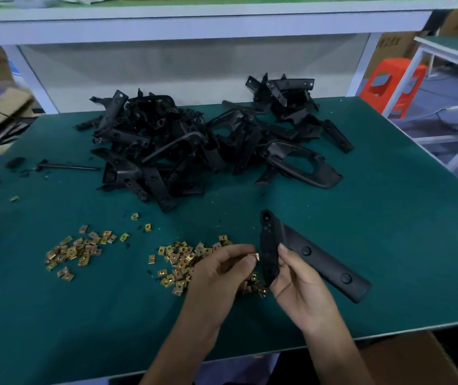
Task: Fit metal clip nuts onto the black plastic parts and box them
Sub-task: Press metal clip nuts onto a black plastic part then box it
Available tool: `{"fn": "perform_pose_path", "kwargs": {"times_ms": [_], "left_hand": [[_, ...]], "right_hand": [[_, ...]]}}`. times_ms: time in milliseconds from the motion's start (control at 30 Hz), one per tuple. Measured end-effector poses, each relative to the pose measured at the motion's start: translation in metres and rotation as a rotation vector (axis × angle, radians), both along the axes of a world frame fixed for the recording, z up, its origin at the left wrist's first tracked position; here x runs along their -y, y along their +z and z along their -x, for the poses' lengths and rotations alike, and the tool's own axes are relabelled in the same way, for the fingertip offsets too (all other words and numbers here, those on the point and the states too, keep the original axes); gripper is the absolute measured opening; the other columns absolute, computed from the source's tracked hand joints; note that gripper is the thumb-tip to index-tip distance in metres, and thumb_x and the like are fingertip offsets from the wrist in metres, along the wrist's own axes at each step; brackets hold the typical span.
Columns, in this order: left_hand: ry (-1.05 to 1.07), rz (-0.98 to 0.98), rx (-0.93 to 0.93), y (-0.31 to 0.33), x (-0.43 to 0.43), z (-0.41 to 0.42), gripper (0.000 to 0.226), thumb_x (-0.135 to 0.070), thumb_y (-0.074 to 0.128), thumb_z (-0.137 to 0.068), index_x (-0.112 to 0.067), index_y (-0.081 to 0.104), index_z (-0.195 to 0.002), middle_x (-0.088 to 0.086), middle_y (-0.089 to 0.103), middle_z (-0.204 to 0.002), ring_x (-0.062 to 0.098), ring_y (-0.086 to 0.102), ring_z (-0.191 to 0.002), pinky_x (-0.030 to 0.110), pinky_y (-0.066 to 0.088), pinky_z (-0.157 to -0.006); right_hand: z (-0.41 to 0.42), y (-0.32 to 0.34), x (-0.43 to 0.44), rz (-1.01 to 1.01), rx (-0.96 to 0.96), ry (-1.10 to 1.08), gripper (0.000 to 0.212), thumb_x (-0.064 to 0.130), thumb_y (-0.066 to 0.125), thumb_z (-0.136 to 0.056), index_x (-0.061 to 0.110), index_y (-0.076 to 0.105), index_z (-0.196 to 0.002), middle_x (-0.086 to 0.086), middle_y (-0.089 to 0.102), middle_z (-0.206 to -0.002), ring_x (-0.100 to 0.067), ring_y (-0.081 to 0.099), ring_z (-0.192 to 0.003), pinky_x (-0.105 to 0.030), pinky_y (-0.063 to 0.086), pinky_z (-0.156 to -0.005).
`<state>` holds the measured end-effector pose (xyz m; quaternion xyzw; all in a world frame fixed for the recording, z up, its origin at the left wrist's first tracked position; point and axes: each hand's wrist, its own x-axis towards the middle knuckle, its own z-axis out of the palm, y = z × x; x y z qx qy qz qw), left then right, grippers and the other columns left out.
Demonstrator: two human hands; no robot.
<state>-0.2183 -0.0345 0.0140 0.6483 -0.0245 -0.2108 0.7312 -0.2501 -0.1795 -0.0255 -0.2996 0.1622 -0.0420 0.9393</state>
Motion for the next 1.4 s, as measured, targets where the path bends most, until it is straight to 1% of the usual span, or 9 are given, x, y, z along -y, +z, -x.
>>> {"fn": "perform_pose_path", "kwargs": {"times_ms": [533, 633, 700, 767, 867, 1000, 1167, 1267, 1400], "left_hand": [[0.003, 0.134, -0.113, 0.005, 0.009, 0.004, 0.015, -0.002, 0.063, -0.093, -0.009, 0.076, -0.091, 0.008, 0.070, -0.078, 0.013, 0.061, -0.068, 0.027, 0.052, -0.065], [0.006, 0.124, -0.098, 0.005, 0.008, 0.003, 0.016, -0.002, 0.063, -0.093, -0.010, 0.077, -0.091, 0.007, 0.072, -0.082, 0.014, 0.062, -0.071, 0.027, 0.052, -0.066], [-0.015, 0.121, -0.081, 0.006, 0.007, 0.003, 0.019, -0.003, 0.063, -0.094, -0.013, 0.078, -0.089, 0.006, 0.072, -0.082, 0.013, 0.062, -0.072, 0.026, 0.053, -0.066], [-0.026, 0.108, -0.061, 0.007, 0.008, 0.003, 0.021, -0.002, 0.063, -0.093, -0.015, 0.079, -0.088, 0.005, 0.073, -0.081, 0.012, 0.063, -0.071, 0.025, 0.052, -0.066], [-0.024, 0.103, -0.062, 0.009, 0.007, 0.000, 0.023, -0.001, 0.063, -0.092, -0.016, 0.080, -0.086, 0.004, 0.072, -0.076, 0.010, 0.063, -0.067, 0.022, 0.052, -0.062], [-0.022, 0.110, -0.130, 0.010, 0.006, -0.003, 0.021, 0.000, 0.066, -0.090, -0.014, 0.080, -0.082, 0.006, 0.068, -0.071, 0.012, 0.061, -0.063, 0.022, 0.052, -0.058], [-0.042, 0.060, -0.114, 0.010, 0.003, -0.006, 0.022, -0.002, 0.070, -0.089, -0.018, 0.080, -0.078, 0.004, 0.068, -0.073, 0.010, 0.061, -0.064, 0.021, 0.051, -0.057], [-0.035, 0.112, -0.168, 0.009, 0.002, -0.005, 0.021, -0.001, 0.065, -0.092, -0.014, 0.078, -0.082, 0.007, 0.071, -0.080, 0.012, 0.064, -0.068, 0.023, 0.053, -0.059], [-0.064, 0.200, -0.206, 0.009, 0.002, -0.004, 0.010, -0.001, 0.060, -0.095, -0.004, 0.070, -0.096, 0.011, 0.072, -0.081, 0.015, 0.066, -0.066, 0.025, 0.056, -0.060]], "right_hand": [[0.006, -0.005, 0.003, 0.037, 0.017, 0.048, 0.027, 0.018, 0.056, -0.095, 0.006, 0.080, -0.099, -0.014, 0.077, -0.099, -0.020, 0.075, -0.090, -0.031, 0.060, -0.078], [0.005, -0.002, 0.003, 0.057, 0.041, 0.083, 0.023, 0.026, 0.072, -0.089, 0.008, 0.081, -0.102, -0.012, 0.077, -0.102, -0.019, 0.075, -0.095, -0.030, 0.060, -0.081], [0.005, -0.003, 0.003, 0.063, 0.048, 0.107, 0.034, 0.030, 0.087, -0.078, 0.008, 0.080, -0.102, -0.012, 0.077, -0.102, -0.019, 0.075, -0.094, -0.030, 0.060, -0.081], [0.005, -0.004, 0.003, 0.072, 0.025, 0.101, 0.026, 0.027, 0.079, -0.085, 0.007, 0.080, -0.102, -0.013, 0.077, -0.102, -0.020, 0.074, -0.093, -0.031, 0.060, -0.081], [0.005, -0.008, 0.003, 0.089, -0.024, 0.068, 0.028, 0.023, 0.063, -0.088, 0.006, 0.079, -0.104, -0.016, 0.075, -0.104, -0.022, 0.072, -0.094, -0.034, 0.060, -0.088], [0.004, -0.003, 0.001, 0.095, -0.040, 0.073, 0.041, 0.023, 0.066, -0.084, -0.001, 0.072, -0.117, -0.021, 0.070, -0.113, -0.028, 0.067, -0.100, -0.042, 0.049, -0.102], [0.003, -0.005, -0.002, 0.171, -0.046, 0.077, 0.058, 0.022, 0.062, -0.090, -0.011, 0.053, -0.137, -0.034, 0.058, -0.134, -0.044, 0.055, -0.128, -0.056, 0.038, -0.115], [0.002, -0.005, -0.004, 0.145, -0.040, 0.058, 0.051, 0.022, 0.062, -0.089, -0.006, 0.060, -0.132, -0.029, 0.064, -0.128, -0.039, 0.062, -0.118, -0.051, 0.048, -0.106], [0.004, -0.005, -0.002, 0.062, -0.020, 0.066, 0.034, 0.025, 0.060, -0.092, 0.003, 0.072, -0.115, -0.020, 0.072, -0.111, -0.026, 0.071, -0.096, -0.033, 0.058, -0.075]]}}
